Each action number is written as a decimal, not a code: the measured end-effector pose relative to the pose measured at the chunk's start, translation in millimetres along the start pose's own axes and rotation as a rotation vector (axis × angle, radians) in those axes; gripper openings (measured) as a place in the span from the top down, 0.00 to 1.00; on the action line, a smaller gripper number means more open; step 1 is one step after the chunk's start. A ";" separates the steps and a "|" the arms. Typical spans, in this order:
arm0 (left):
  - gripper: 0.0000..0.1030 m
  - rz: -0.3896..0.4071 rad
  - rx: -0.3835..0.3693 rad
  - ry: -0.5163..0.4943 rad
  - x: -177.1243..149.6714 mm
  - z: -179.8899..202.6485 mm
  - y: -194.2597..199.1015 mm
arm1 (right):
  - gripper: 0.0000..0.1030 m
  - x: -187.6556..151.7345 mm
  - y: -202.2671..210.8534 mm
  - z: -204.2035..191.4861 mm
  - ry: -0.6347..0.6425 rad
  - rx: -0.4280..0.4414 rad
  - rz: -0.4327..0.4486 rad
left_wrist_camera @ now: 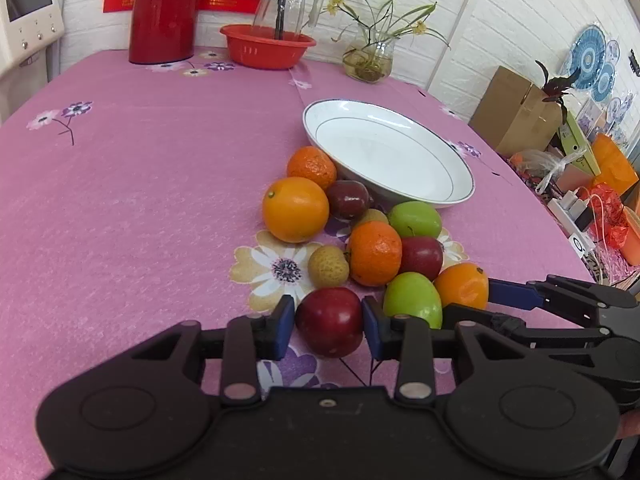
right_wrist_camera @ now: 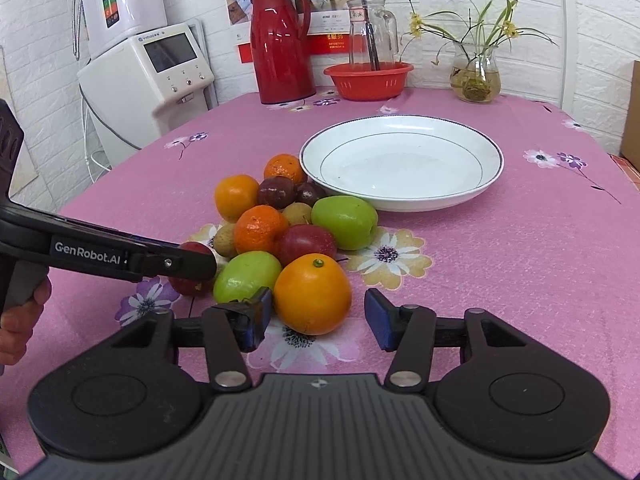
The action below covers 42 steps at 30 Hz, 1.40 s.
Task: Organize fruits
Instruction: 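Move the left tool to the red apple while the right tool approaches an orange, then close the left gripper on the red apple while the right gripper closes on the orange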
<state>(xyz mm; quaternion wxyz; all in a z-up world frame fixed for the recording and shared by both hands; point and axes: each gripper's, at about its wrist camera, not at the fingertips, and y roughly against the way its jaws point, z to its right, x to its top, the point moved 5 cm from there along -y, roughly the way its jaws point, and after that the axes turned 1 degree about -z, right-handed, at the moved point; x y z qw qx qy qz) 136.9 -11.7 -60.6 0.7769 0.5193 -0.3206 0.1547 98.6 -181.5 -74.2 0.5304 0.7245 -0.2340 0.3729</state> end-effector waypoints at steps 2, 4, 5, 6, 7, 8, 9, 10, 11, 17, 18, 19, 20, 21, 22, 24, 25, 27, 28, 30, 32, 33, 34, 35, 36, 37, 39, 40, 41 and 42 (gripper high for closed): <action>0.00 0.011 0.015 0.000 -0.4 -1.0 1.9 | 0.19 0.2 -0.7 0.2 0.000 0.001 -0.002; 0.00 0.013 0.020 -0.008 -1.5 -1.3 2.8 | 0.20 0.1 -0.9 0.3 -0.001 -0.002 -0.003; 0.00 0.009 0.014 -0.013 -2.4 -1.4 2.3 | 0.20 -0.2 -0.9 0.4 -0.002 -0.003 -0.005; 0.00 0.003 0.006 -0.015 -2.9 -1.3 1.5 | 0.21 -0.5 -1.1 0.4 -0.002 -0.003 -0.006; 0.00 -0.003 0.000 -0.017 -3.8 -1.1 0.7 | 0.22 -0.7 -1.4 0.2 -0.002 -0.001 -0.009; 0.00 -0.009 -0.006 -0.019 -5.0 -0.5 0.0 | 0.23 -0.8 -1.7 0.1 -0.001 0.000 -0.010; 0.00 -0.013 -0.010 -0.021 -5.4 -0.2 -0.9 | 0.23 -0.8 -1.9 -0.4 0.001 -0.001 -0.011; 0.00 -0.015 -0.012 -0.021 -6.1 0.3 -1.6 | 0.24 -0.6 -2.2 -0.8 0.002 -0.002 -0.012; 0.00 -0.012 -0.011 -0.023 -6.4 0.7 -1.9 | 0.24 -0.7 -2.2 -0.9 0.003 -0.003 -0.012; 0.00 -0.010 -0.014 -0.028 -6.4 2.7 -3.0 | 0.24 -0.6 -3.8 -0.9 0.005 -0.012 -0.014; 0.00 -0.011 -0.014 -0.030 -6.4 3.2 -3.4 | 0.24 -0.7 -4.0 -0.6 0.004 -0.013 -0.014; 0.00 -0.008 -0.013 -0.031 -6.2 3.2 -3.8 | 0.24 -0.7 -4.1 -0.7 0.004 -0.014 -0.013; 0.00 -0.007 -0.009 -0.030 -5.9 2.9 -4.1 | 0.24 -0.6 -4.1 -0.7 0.004 -0.015 -0.013; 0.00 -0.007 -0.007 -0.030 -5.2 3.2 -4.7 | 0.24 -0.7 -4.0 -0.6 0.004 -0.015 -0.012; 0.03 -0.009 -0.009 -0.031 -5.0 3.5 -5.2 | 0.25 -0.6 -3.9 -1.0 0.005 -0.017 -0.011; 0.03 -0.006 -0.004 -0.036 -4.8 5.0 -6.1 | 0.26 -0.8 -4.1 -1.3 0.008 -0.017 -0.011; 0.03 -0.004 0.000 -0.040 -5.0 5.6 -6.1 | 0.26 -0.5 -4.0 -1.5 0.010 -0.017 -0.011; 0.04 -0.002 0.005 -0.043 -5.4 6.2 -5.6 | 0.27 -0.6 -3.8 -1.8 0.014 -0.018 -0.012; 0.04 -0.001 0.005 -0.042 -5.7 6.4 -5.4 | 0.27 -0.6 -3.5 -2.5 0.016 -0.020 -0.012; 0.04 0.001 0.007 -0.040 -5.6 6.3 -4.4 | 0.27 -0.8 -3.1 -2.7 0.016 -0.023 -0.012; 0.04 0.008 0.011 -0.037 -5.7 6.1 -1.8 | 0.27 -0.9 -2.4 -3.5 0.016 -0.023 -0.011; 0.04 0.012 0.014 -0.034 -5.1 5.7 -0.3 | 0.27 -1.0 -1.6 -3.5 0.015 -0.022 -0.009; 0.04 0.016 0.016 -0.032 -4.5 5.5 1.5 | 0.27 -0.7 -0.8 -3.6 0.015 -0.021 -0.006; 0.04 0.020 0.016 -0.033 -3.9 5.7 3.4 | 0.27 -0.5 0.4 -3.8 0.015 -0.021 -0.003; 0.04 0.024 0.016 -0.035 -3.0 6.2 5.7 | 0.27 -0.2 1.5 -3.7 0.015 -0.021 0.000; 0.04 0.027 0.016 -0.037 -2.2 6.7 7.5 | 0.27 0.4 2.8 -3.8 0.016 -0.022 0.002; 0.04 0.037 0.017 -0.041 -0.3 8.0 11.3 | 0.27 1.7 5.5 -4.1 0.019 -0.023 0.008; 0.04 0.043 0.016 -0.042 1.0 8.9 13.1 | 0.27 2.6 7.0 -4.4 0.020 -0.025 0.013; 0.04 0.047 0.015 -0.042 2.6 9.7 14.5 | 0.27 3.5 8.7 -4.6 0.020 -0.026 0.018; 0.04 0.053 0.015 -0.042 4.2 11.0 16.1 | 0.27 4.7 10.7 -4.7 0.020 -0.027 0.023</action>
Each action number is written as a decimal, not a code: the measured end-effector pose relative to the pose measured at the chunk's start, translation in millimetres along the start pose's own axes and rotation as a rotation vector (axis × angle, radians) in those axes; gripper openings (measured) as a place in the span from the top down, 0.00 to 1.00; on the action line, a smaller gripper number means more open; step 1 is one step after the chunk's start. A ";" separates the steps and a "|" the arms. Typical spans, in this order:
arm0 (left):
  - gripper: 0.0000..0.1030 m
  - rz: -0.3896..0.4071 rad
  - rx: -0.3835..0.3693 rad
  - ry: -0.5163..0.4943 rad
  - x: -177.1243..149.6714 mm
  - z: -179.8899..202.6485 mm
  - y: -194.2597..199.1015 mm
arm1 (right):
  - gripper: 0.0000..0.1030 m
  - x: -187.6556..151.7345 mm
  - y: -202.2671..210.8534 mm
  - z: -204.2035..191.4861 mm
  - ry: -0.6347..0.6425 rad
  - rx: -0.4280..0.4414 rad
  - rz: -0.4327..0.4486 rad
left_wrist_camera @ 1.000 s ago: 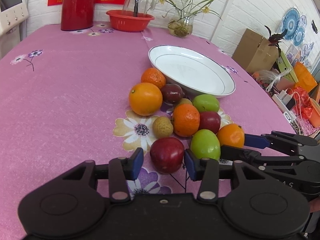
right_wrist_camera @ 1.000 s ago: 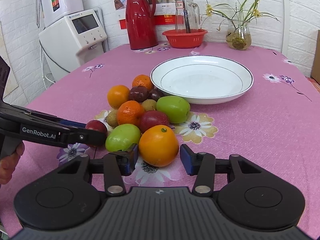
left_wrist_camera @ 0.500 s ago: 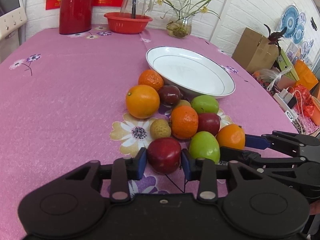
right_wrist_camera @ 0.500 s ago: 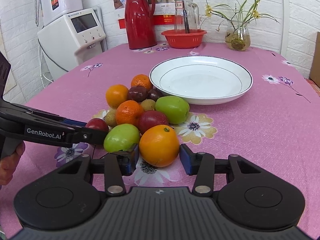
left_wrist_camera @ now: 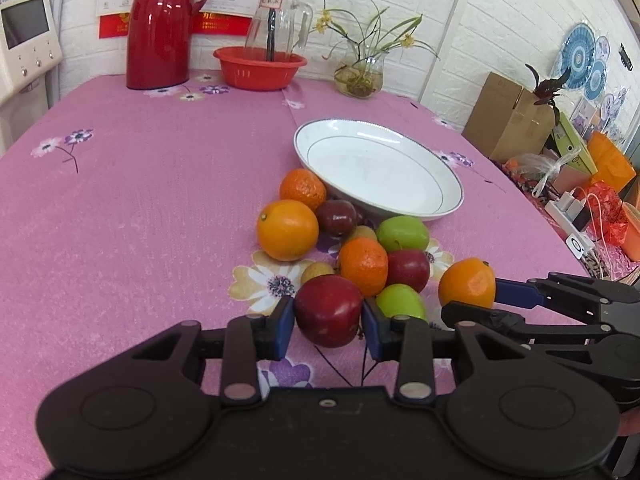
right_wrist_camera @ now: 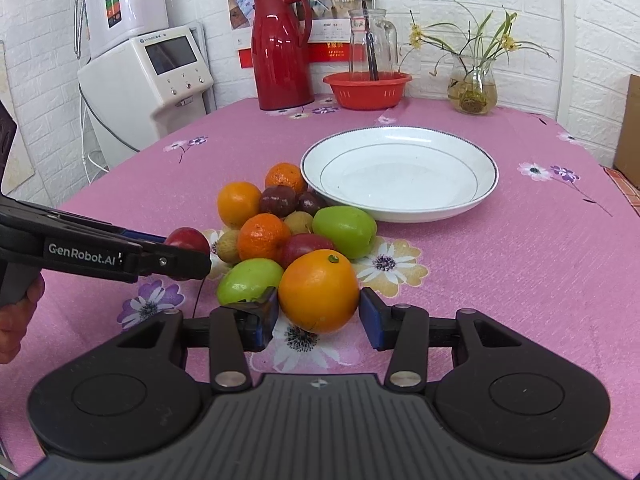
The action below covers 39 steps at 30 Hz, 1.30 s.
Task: Organize fruits
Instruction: 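Close the left gripper on the red apple while the right gripper closes on the orange, then lift and carry the red apple and orange over the white plate with both tools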
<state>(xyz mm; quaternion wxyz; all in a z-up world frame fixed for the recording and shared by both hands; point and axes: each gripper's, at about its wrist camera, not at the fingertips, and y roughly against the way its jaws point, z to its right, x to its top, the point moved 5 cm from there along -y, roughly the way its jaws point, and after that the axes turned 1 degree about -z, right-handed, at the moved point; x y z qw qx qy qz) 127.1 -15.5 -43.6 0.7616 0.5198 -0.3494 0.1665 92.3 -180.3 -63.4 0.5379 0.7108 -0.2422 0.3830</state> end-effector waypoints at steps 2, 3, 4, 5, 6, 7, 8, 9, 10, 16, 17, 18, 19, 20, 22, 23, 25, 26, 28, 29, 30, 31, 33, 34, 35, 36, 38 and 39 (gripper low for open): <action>0.04 0.009 -0.001 -0.005 4.2 1.8 2.6 | 0.27 3.8 4.6 -0.5 0.000 -0.001 0.015; 0.04 0.013 0.001 -0.008 6.5 2.7 3.7 | 0.27 5.9 6.9 -0.6 0.001 -0.003 0.022; 0.04 0.019 0.004 -0.014 9.1 3.9 5.0 | 0.27 8.2 9.2 -0.8 0.004 -0.005 0.031; 0.04 0.026 0.007 -0.019 12.2 4.9 6.4 | 0.27 10.8 11.5 -0.9 0.005 -0.007 0.040; 0.04 0.031 0.010 -0.023 15.0 5.7 7.7 | 0.27 13.3 13.7 -0.8 0.006 -0.008 0.048; 0.04 0.038 0.011 -0.027 18.2 6.8 9.3 | 0.27 15.8 15.5 -0.4 0.006 -0.007 0.056; 0.04 0.044 0.011 -0.030 21.3 7.8 10.7 | 0.27 18.3 17.0 0.4 0.005 -0.008 0.062; 0.04 0.052 0.011 -0.033 24.3 8.9 12.2 | 0.27 20.8 18.3 1.3 0.004 -0.008 0.068; 0.04 0.059 0.012 -0.036 27.4 10.0 13.5 | 0.27 23.5 19.4 2.3 0.003 -0.010 0.075; 0.04 0.088 0.019 -0.054 44.7 15.3 14.6 | 0.27 37.8 25.1 10.4 -0.006 -0.027 0.117; 0.04 0.090 0.020 -0.054 47.7 15.5 13.5 | 0.27 39.9 25.3 12.2 -0.008 -0.031 0.124; 0.04 0.093 0.019 -0.050 51.0 15.4 12.4 | 0.27 42.3 25.1 14.4 -0.011 -0.036 0.129; 0.04 0.095 0.016 -0.044 54.3 14.6 10.8 | 0.27 44.5 24.5 16.4 -0.014 -0.040 0.133; 0.04 0.096 0.011 -0.038 57.9 14.1 9.4 | 0.27 46.6 23.8 18.0 -0.016 -0.042 0.136; 0.04 0.101 0.006 -0.032 64.7 14.0 6.4 | 0.27 50.8 21.6 21.3 -0.019 -0.048 0.138; 0.04 0.103 0.007 -0.032 68.7 14.4 4.4 | 0.27 52.8 20.0 23.2 -0.018 -0.053 0.140; 0.04 0.105 0.005 -0.037 75.2 16.2 0.2 | 0.27 56.0 16.1 27.8 -0.024 -0.064 0.140; 0.04 0.106 0.003 -0.039 78.8 16.8 -2.1 | 0.27 57.7 14.3 30.5 -0.029 -0.067 0.141; 0.04 0.105 -0.001 -0.039 84.7 18.1 -7.7 | 0.27 60.8 10.2 35.6 -0.039 -0.073 0.142; 0.04 0.104 -0.003 -0.038 87.6 18.4 -10.9 | 0.27 62.3 8.1 38.1 -0.042 -0.079 0.142; 0.04 0.104 -0.003 -0.035 90.4 18.3 -14.1 | 0.27 63.9 6.2 40.5 -0.045 -0.085 0.143; 0.04 0.104 -0.003 -0.034 92.9 18.4 -16.9 | 0.27 65.2 4.6 42.8 -0.049 -0.090 0.145; 0.04 0.104 -0.004 -0.030 98.5 18.3 -23.5 | 0.27 68.2 0.4 47.8 -0.058 -0.097 0.146; 0.04 0.104 -0.004 -0.029 100.8 18.3 -26.7 | 0.27 69.9 -1.6 50.7 -0.062 -0.103 0.147; 0.04 0.104 -0.002 -0.027 103.5 18.6 -30.1 | 0.27 71.4 -3.8 53.0 -0.064 -0.108 0.148; 0.04 0.102 0.000 -0.027 105.8 18.7 -33.4 | 0.27 72.6 -6.0 55.3 -0.067 -0.113 0.148; 0.04 0.098 0.004 -0.029 110.6 18.9 -40.3 | 0.27 74.6 -10.8 60.2 -0.071 -0.123 0.144; 0.04 0.097 0.005 -0.031 112.9 19.0 -43.6 | 0.27 75.7 -13.4 62.6 -0.072 -0.128 0.142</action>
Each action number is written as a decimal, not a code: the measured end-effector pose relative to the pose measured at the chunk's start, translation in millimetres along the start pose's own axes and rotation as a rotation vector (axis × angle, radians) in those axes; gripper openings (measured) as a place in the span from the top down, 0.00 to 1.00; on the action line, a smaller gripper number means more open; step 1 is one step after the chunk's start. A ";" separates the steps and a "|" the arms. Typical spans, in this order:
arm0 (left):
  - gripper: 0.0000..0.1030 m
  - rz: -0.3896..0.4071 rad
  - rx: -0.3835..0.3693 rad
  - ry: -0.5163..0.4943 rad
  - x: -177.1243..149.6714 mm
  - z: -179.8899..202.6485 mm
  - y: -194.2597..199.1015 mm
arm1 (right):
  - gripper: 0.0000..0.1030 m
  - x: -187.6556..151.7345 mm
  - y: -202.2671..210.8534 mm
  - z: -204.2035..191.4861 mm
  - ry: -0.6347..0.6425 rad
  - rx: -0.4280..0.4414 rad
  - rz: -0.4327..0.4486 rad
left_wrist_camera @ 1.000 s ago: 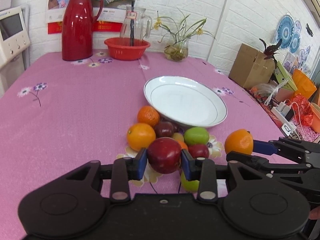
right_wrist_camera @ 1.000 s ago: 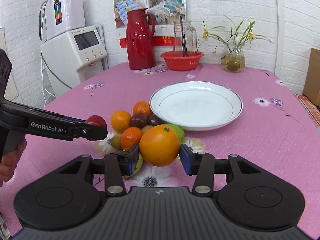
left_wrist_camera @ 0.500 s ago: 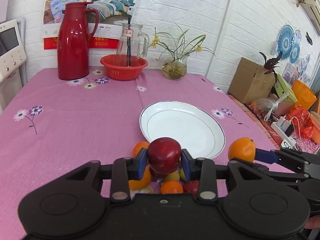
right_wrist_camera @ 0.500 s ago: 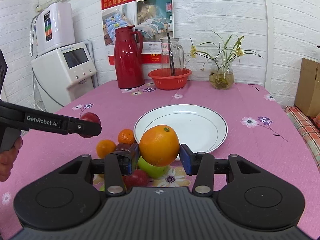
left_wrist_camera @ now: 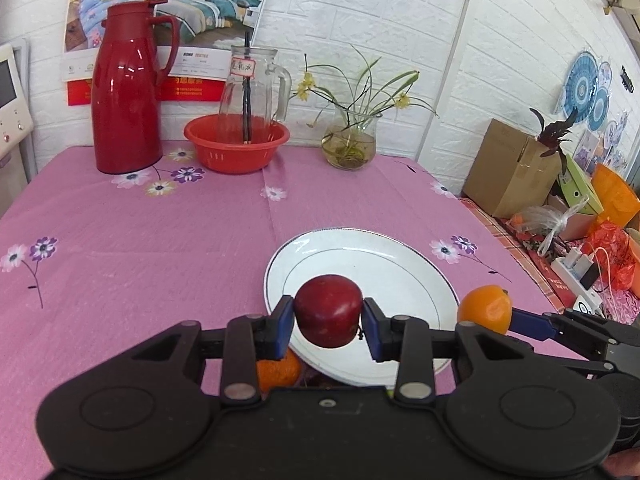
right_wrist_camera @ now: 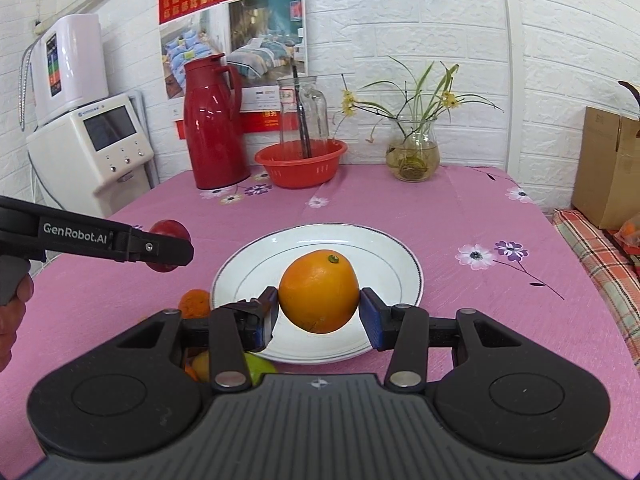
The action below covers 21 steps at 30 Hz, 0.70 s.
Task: Organize fruits
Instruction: 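Lift and carry the red apple and orange over the white plate with both tools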
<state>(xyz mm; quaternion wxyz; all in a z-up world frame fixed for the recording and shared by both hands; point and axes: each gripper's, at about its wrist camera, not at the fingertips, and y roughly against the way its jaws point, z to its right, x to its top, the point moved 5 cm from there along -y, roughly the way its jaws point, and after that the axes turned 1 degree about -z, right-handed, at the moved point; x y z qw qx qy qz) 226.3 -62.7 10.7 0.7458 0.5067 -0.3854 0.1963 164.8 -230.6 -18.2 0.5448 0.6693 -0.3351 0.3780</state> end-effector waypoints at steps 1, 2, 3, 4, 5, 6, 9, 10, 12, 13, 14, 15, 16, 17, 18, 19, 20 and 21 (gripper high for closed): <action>0.04 -0.001 0.002 -0.002 2.2 0.2 -4.1 | 0.27 0.6 -2.6 2.1 -0.002 -0.006 -0.002; 0.04 -0.003 0.002 -0.003 4.0 0.3 -8.1 | 0.27 1.0 -4.9 4.2 -0.005 -0.009 -0.003; 0.04 -0.006 0.002 -0.004 5.3 0.6 -12.0 | 0.27 1.6 -7.7 6.5 -0.008 -0.011 -0.004; 0.04 -0.010 0.000 -0.002 6.5 0.8 -16.4 | 0.27 1.9 -10.7 8.4 -0.010 -0.014 -0.006; 0.04 -0.015 -0.003 -0.001 7.1 0.6 -21.2 | 0.27 2.4 -13.5 10.1 -0.010 -0.018 -0.008; 0.04 -0.020 -0.003 0.000 7.6 0.6 -25.5 | 0.27 2.7 -16.5 11.7 -0.010 -0.022 -0.011; 0.04 -0.035 -0.006 0.000 6.9 -0.1 -37.8 | 0.27 2.7 -25.3 14.9 -0.006 -0.030 -0.019; 0.04 -0.040 -0.004 0.000 6.5 -0.5 -41.4 | 0.27 2.8 -28.8 16.0 -0.005 -0.033 -0.022; 0.04 -0.045 0.001 0.000 6.1 -1.8 -48.5 | 0.27 2.4 -33.9 17.7 0.000 -0.041 -0.024; 0.04 -0.050 0.004 0.001 5.6 -2.7 -51.6 | 0.27 2.0 -36.0 18.3 0.003 -0.046 -0.025; 0.04 -0.053 0.002 0.002 4.9 -3.5 -55.1 | 0.27 1.7 -38.1 19.0 0.005 -0.049 -0.026; 0.04 -0.057 0.002 0.003 4.6 -4.0 -58.0 | 0.27 1.5 -40.5 20.1 0.006 -0.052 -0.027; 0.04 -0.060 0.003 0.003 3.6 -4.2 -60.7 | 0.27 1.1 -42.5 20.9 0.007 -0.053 -0.028; 0.04 -0.063 0.006 0.003 2.7 -4.4 -63.2 | 0.27 0.7 -45.0 21.9 0.007 -0.056 -0.030; 0.04 -0.066 0.008 0.002 2.1 -4.9 -65.0 | 0.27 0.3 -47.6 23.2 0.006 -0.058 -0.033; 0.04 -0.070 0.010 0.002 1.4 -5.2 -67.1 | 0.27 -0.5 -50.3 23.9 0.006 -0.060 -0.037; 0.04 -0.074 0.011 0.003 0.7 -5.9 -69.1 | 0.27 -1.4 -52.6 24.6 0.007 -0.062 -0.040; 0.04 -0.076 0.011 0.004 0.2 -6.5 -70.6 | 0.27 -2.2 -54.8 25.3 0.007 -0.063 -0.043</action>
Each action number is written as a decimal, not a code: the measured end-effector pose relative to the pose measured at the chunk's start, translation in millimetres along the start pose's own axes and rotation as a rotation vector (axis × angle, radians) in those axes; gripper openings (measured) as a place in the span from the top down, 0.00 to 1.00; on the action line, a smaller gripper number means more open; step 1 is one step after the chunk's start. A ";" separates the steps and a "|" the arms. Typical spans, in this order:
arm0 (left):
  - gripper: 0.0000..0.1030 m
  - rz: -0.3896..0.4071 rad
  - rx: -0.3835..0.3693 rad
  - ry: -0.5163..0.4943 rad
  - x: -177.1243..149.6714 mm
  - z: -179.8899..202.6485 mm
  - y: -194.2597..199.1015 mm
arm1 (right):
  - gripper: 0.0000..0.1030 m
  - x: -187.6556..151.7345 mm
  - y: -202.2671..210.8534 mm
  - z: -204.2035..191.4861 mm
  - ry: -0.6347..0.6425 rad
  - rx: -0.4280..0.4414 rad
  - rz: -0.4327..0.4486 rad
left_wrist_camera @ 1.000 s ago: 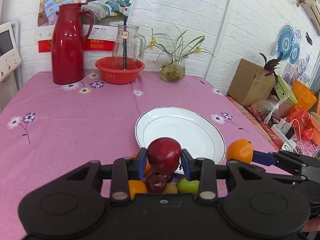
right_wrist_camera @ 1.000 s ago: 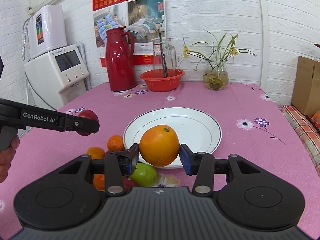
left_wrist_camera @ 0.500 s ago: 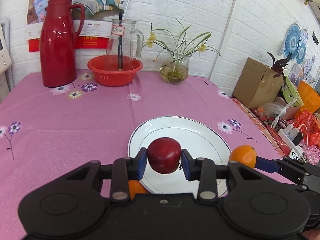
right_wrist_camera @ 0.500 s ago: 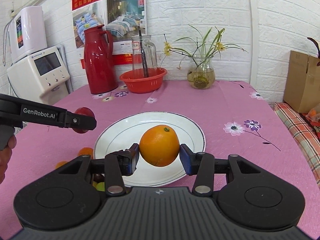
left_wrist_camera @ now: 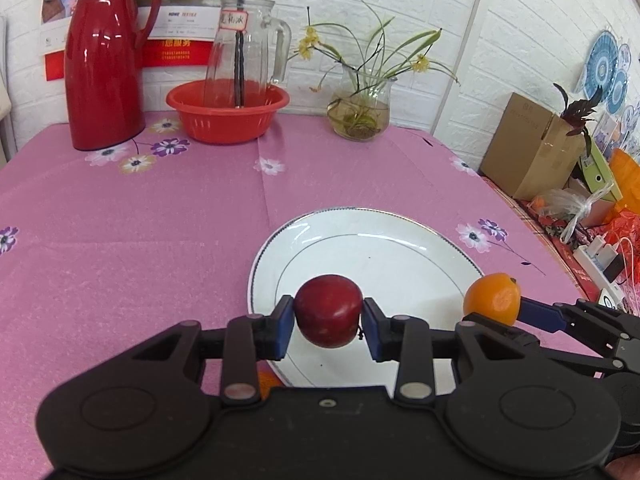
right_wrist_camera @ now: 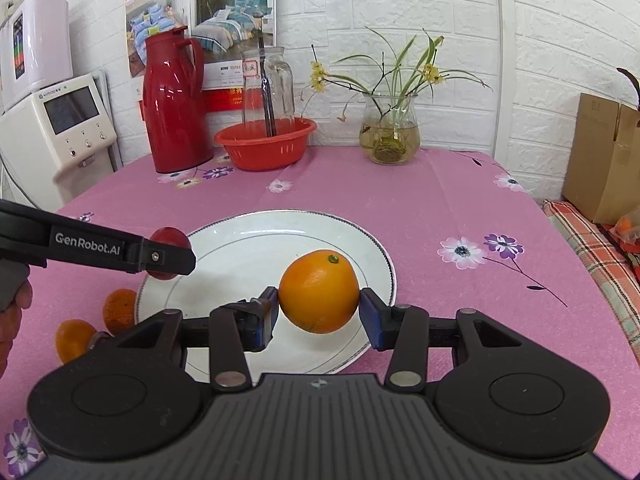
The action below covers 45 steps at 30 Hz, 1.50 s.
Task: Organize fruits
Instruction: 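Lift and carry the red apple and orange over the white plate with both tools, then open the left gripper to drop the red apple while the right releases the orange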
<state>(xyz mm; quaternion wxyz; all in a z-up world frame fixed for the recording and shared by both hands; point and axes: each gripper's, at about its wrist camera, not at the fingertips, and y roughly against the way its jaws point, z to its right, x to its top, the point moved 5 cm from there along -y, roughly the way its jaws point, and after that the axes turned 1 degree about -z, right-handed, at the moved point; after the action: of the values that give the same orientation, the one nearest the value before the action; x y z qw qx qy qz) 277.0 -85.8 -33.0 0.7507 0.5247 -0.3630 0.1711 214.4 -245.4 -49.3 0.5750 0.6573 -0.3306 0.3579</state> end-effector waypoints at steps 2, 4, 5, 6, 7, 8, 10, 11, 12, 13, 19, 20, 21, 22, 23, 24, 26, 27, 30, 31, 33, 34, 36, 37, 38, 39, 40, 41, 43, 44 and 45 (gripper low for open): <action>0.04 -0.004 0.003 0.003 -0.3 -1.4 -3.1 | 0.27 -1.5 -4.9 1.6 -0.004 -0.001 -0.009; 0.04 -0.008 0.004 0.003 -0.6 -2.2 -5.8 | 0.27 -2.7 -9.3 3.4 -0.009 -0.003 -0.015; 0.04 -0.010 0.003 0.002 -0.8 -2.2 -7.0 | 0.27 -3.3 -11.2 4.0 -0.009 -0.004 -0.018; 0.04 -0.012 0.004 0.002 -1.3 -2.1 -8.1 | 0.27 -4.0 -13.3 4.6 -0.009 -0.006 -0.022; 0.04 -0.014 0.003 0.001 -1.4 -2.0 -9.2 | 0.27 -4.6 -14.6 4.9 -0.009 -0.005 -0.023; 0.04 -0.017 0.002 0.001 -1.6 -1.5 -10.6 | 0.27 -4.9 -15.1 4.6 -0.009 -0.002 -0.023; 0.04 -0.023 0.004 -0.001 -2.4 -1.1 -13.1 | 0.27 -5.3 -16.7 2.6 0.004 -0.007 -0.022; 0.04 -0.025 0.007 -0.002 -2.6 -1.3 -14.6 | 0.27 -5.3 -17.4 1.5 0.013 -0.010 -0.022; 0.04 -0.028 0.009 -0.002 -2.8 -1.7 -16.2 | 0.27 -4.9 -18.5 0.9 0.019 -0.009 -0.022; 0.04 -0.031 0.010 0.001 -3.4 -2.6 -17.6 | 0.27 -4.8 -19.2 0.3 0.019 -0.006 -0.023; 0.04 -0.039 0.009 0.003 -4.2 -4.1 -22.4 | 0.27 -5.4 -24.1 -2.0 0.029 0.002 -0.028; 0.04 -0.041 0.010 0.004 -4.8 -4.8 -23.7 | 0.27 -5.7 -24.8 -1.8 0.029 0.001 -0.030; 0.04 -0.044 0.011 0.005 -5.4 -5.0 -24.6 | 0.27 -6.2 -25.6 -1.8 0.031 -0.001 -0.032; 0.04 -0.042 0.010 0.003 -5.5 -5.1 -25.0 | 0.27 -6.7 -26.4 -1.8 0.032 -0.002 -0.034; 0.03 -0.040 0.011 0.000 -5.6 -4.4 -25.3 | 0.27 -7.2 -27.1 -1.7 0.032 -0.002 -0.037; 0.03 -0.040 0.013 -0.001 -5.5 -4.2 -25.5 | 0.27 -7.6 -28.1 -1.5 0.032 -0.002 -0.039; 0.03 -0.039 0.012 -0.005 -6.0 -3.4 -26.0 | 0.27 -8.1 -29.4 -1.5 0.036 -0.002 -0.040; 0.03 -0.038 0.011 -0.007 -6.2 -3.0 -26.1 | 0.27 -8.1 -29.6 -2.1 0.039 -0.004 -0.039; 0.02 -0.034 0.011 -0.011 -6.8 -2.0 -27.0 | 0.27 -7.3 -30.5 -3.3 0.048 -0.007 -0.037; 0.02 -0.030 0.013 -0.012 -6.9 -2.2 -27.0 | 0.27 -7.3 -30.4 -3.1 0.049 -0.007 -0.036; 0.02 -0.023 0.014 -0.011 -7.1 -2.5 -26.8 | 0.27 -7.7 -30.3 -2.8 0.048 -0.006 -0.034; 0.02 -0.020 0.014 -0.010 -6.9 -3.0 -26.5 | 0.27 -7.9 -30.3 -2.7 0.047 -0.006 -0.033; 0.01 -0.011 0.022 -0.011 -6.4 -3.6 -25.1 | 0.26 -8.0 -30.4 -3.0 0.052 -0.006 -0.033; 0.00 -0.006 0.024 -0.012 -6.1 -4.0 -24.5 | 0.26 -8.0 -30.3 -3.2 0.056 -0.008 -0.031; 0.00 -0.001 0.025 -0.011 -5.8 -4.4 -23.6 | 0.26 -8.1 -30.0 -3.8 0.061 -0.013 -0.028; 0.00 0.005 0.025 -0.010 -5.5 -4.6 -22.5 | 0.26 -8.3 -29.9 -4.4 0.067 -0.019 -0.027; 0.00 0.010 0.026 -0.010 -5.0 -4.6 -21.6 | 0.25 -8.6 -30.1 -5.0 0.073 -0.025 -0.030; 0.00 0.015 0.027 -0.010 -4.7 -4.5 -20.7 | 0.25 -8.8 -30.0 -5.2 0.075 -0.026 -0.029; 0.00 0.024 0.029 -0.013 -4.3 -3.7 -19.2 | 0.24 -8.6 -29.9 -4.3 0.069 -0.022 -0.028; 0.00 0.029 0.029 -0.014 -4.3 -3.3 -18.5 | 0.23 -8.6 -29.7 -4.0 0.067 -0.021 -0.028; 0.00 0.033 0.029 -0.015 -4.3 -2.7 -17.9 | 0.22 -8.4 -29.8 -3.8 0.067 -0.022 -0.028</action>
<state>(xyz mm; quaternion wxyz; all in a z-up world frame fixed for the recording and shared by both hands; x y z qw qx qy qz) 286.6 -89.8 -48.5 0.7374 0.5307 -0.3748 0.1848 234.9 -237.9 -71.6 0.5977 0.6432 -0.3058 0.3681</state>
